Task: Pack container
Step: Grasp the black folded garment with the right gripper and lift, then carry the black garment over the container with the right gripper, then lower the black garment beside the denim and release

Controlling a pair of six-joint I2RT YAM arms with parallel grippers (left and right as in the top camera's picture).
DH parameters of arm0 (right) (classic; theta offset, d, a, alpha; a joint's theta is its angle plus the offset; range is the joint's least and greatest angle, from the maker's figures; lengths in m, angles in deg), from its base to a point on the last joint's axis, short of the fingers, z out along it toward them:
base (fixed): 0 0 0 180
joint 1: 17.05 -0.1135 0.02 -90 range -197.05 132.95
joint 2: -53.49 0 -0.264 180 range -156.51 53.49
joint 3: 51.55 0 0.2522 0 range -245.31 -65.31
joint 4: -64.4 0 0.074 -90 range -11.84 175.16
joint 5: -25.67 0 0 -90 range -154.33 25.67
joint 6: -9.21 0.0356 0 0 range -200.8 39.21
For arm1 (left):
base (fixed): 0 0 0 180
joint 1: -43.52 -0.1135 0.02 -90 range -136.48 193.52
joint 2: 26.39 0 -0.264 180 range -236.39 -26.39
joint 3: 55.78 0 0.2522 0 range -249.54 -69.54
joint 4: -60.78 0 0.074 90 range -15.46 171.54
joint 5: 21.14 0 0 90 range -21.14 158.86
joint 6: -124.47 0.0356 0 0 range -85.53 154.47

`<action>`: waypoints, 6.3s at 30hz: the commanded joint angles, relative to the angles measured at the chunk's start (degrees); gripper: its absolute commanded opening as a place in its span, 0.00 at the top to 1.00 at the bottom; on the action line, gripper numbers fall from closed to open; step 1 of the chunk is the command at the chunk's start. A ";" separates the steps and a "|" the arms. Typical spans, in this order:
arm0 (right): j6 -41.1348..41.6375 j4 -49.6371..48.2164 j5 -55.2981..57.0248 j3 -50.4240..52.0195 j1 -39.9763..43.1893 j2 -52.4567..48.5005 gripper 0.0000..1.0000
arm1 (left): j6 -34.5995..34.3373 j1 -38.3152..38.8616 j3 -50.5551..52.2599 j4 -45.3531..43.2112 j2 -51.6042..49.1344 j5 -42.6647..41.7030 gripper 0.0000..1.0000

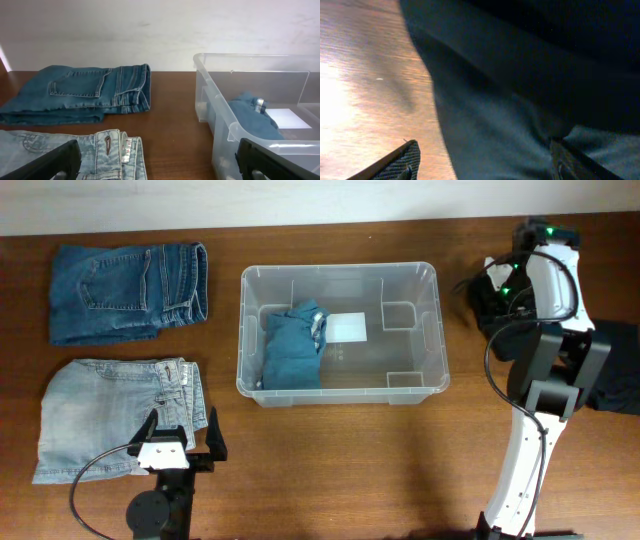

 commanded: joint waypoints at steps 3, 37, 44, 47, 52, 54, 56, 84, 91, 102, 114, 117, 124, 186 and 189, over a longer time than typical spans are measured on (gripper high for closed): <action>-1.68 -2.25 2.93 2.62 0.13 1.16 0.23 | 0.70 -0.35 0.24 0.11 0.28 -0.61 0.01; 3.76 -10.95 4.96 5.55 0.15 0.20 0.96 | 0.70 -0.35 0.24 0.11 0.28 -0.61 0.01; 9.35 -0.59 -14.45 -14.05 0.15 0.83 0.96 | 0.70 -0.35 0.24 0.11 0.28 -0.61 0.01; 15.06 5.55 -15.74 -27.65 0.13 0.92 0.96 | 0.70 -0.35 0.24 0.11 0.26 -0.61 0.01; 21.64 16.28 -15.58 -47.80 0.09 0.92 0.96 | 0.70 -0.35 0.24 0.11 0.28 -0.61 0.01; 22.86 18.18 -15.58 -48.09 -0.02 3.17 0.96 | 0.70 -0.35 0.24 0.11 0.28 -0.61 0.01; 24.52 18.18 -15.61 -48.00 -0.74 5.60 0.96 | 0.70 -0.35 0.24 0.11 0.28 -0.61 0.01; 51.82 18.14 18.47 -45.13 -50.88 22.86 0.96 | 0.70 -0.35 0.24 0.11 0.28 -0.61 0.01; 63.36 14.38 16.65 -36.41 -51.60 22.86 0.96 | 0.70 -0.35 0.24 0.11 0.28 -0.61 0.01; 66.64 4.48 5.05 -27.61 -55.41 22.86 0.96 | 0.70 -0.35 0.24 0.11 0.28 -0.61 0.01; 78.42 -0.17 -3.13 -25.38 -55.39 22.86 0.96 | 0.70 -0.35 0.24 0.11 0.28 -0.61 0.01; 79.23 -0.15 -3.13 -23.52 -55.32 22.86 0.96 | 0.70 -0.35 0.24 0.11 0.28 -0.61 0.01; 80.13 -0.59 -1.14 -16.96 -55.28 22.86 0.96 | 0.70 -0.35 0.24 0.11 0.28 -0.61 0.01; 40.17 6.32 8.70 -6.38 -39.85 23.08 0.49 | 0.70 -0.35 0.24 0.11 0.28 -0.61 0.01; 39.95 7.23 5.05 -3.76 -37.57 22.93 0.60 | 0.70 -0.35 0.24 0.11 0.28 -0.61 0.01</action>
